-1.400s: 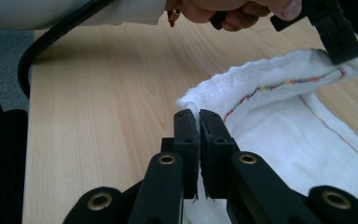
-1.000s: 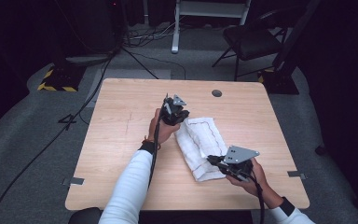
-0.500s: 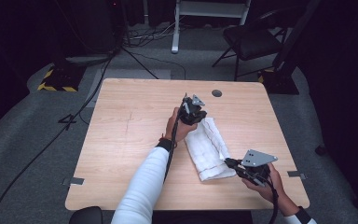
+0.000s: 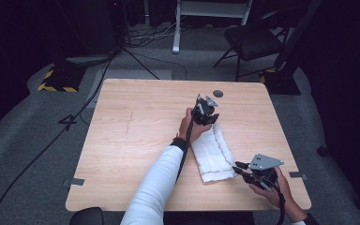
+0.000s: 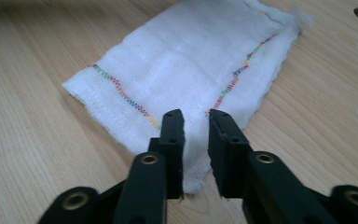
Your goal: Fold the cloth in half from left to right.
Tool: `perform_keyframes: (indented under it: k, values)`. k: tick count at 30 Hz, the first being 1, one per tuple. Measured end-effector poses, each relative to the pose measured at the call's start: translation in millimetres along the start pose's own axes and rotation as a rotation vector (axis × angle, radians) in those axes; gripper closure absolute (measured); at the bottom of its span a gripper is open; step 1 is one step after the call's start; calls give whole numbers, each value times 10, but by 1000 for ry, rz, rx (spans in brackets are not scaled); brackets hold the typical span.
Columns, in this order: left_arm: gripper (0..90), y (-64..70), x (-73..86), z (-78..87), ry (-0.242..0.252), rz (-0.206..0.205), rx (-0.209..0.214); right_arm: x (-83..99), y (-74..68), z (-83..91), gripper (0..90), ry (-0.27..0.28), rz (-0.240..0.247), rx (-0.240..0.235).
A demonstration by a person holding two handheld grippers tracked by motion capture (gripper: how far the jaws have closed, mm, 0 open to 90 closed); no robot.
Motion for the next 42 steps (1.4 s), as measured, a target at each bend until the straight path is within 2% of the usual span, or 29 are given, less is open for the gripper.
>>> perform_keyframes:
  k: [4, 7, 9, 10, 11, 14, 16, 18, 22, 24, 26, 28, 30, 32, 36, 37, 42]
  values:
    - [455, 67, 31, 198, -6, -20, 10, 9, 25, -27, 578, -19, 3, 25]
    - [367, 134, 96, 455, -6, -52, 61, 15, 65, -32, 525, -14, -14, 34]
    - [325, 185, 177, 625, -20, -31, 114, 19, 99, -30, 506, -6, -26, 37]
    - [309, 212, 228, 704, -36, -29, 146, 21, 123, -29, 492, -1, -29, 39]
    - [300, 266, 298, 804, -53, -47, 158, 24, 143, -25, 485, 5, -39, 41]
    - [293, 398, 477, 995, -68, -90, 178, 49, 210, -40, 473, -8, -43, 54]
    - [302, 490, 627, 1073, -89, -91, 177, 83, 254, -63, 470, -30, -40, 48]
    - [307, 571, 719, 1104, -105, -93, 197, 124, 293, -100, 469, -55, -44, 47]
    - [310, 767, 850, 1132, -151, -168, 228, 173, 339, -142, 470, -75, -40, 35]
    - [308, 824, 895, 1127, -167, -186, 223, 190, 357, -157, 468, -71, -62, 31]
    - [308, 840, 946, 1130, -183, -206, 215, 218, 359, -193, 463, -95, -57, 24]
    - [307, 825, 978, 1144, -189, -203, 212, 240, 351, -221, 463, -114, -59, 21]
    - [302, 790, 999, 1154, -197, -171, 212, 255, 338, -235, 491, -116, -63, 3]
    - [302, 776, 1012, 1152, -194, -156, 217, 249, 321, -239, 500, -121, -60, 0]
    - [303, 765, 1025, 1171, -189, -174, 222, 252, 309, -240, 514, -121, -73, -19]
    - [303, 754, 1030, 1183, -195, -167, 226, 252, 297, -238, 516, -122, -72, -23]
    - [303, 697, 1081, 1299, -206, -162, 224, 213, 155, -260, 514, -120, -38, -62]
Point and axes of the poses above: each handheld gripper's, and its own axes: z roughly backward along the jaws, x roughly out of its underside, y roughly to its right, the point moved 1 cm from there along -z, roughly forward along the jaws, and after that the axes turned 12 degrees about y, right-handed, at the moved point
